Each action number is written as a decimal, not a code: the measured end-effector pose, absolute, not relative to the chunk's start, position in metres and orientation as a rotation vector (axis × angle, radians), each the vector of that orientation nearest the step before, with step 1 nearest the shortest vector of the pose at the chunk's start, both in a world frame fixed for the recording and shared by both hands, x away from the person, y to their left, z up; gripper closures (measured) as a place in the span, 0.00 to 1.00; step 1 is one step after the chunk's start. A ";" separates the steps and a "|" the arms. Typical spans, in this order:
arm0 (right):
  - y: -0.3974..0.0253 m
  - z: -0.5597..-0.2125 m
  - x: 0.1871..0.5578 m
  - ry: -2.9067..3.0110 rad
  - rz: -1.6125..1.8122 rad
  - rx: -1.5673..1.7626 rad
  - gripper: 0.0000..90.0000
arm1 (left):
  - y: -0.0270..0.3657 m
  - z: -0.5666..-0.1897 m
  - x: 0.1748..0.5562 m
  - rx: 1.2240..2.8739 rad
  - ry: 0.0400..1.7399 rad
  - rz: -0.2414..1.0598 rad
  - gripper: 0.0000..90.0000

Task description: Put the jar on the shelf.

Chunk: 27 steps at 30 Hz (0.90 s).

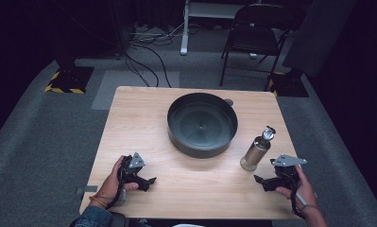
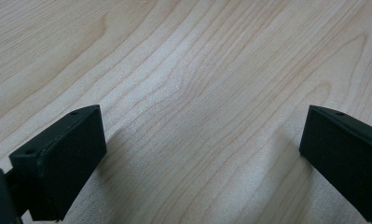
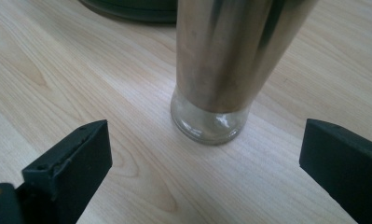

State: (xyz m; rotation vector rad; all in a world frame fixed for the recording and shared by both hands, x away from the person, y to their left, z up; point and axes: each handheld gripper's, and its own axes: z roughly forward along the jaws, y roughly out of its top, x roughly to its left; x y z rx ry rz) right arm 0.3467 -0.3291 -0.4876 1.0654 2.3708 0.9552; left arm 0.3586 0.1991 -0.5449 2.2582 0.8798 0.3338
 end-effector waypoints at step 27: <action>-0.318 -0.485 0.369 2.329 0.985 1.080 0.03 | 0.199 -0.545 0.359 2.259 0.878 0.334 0.00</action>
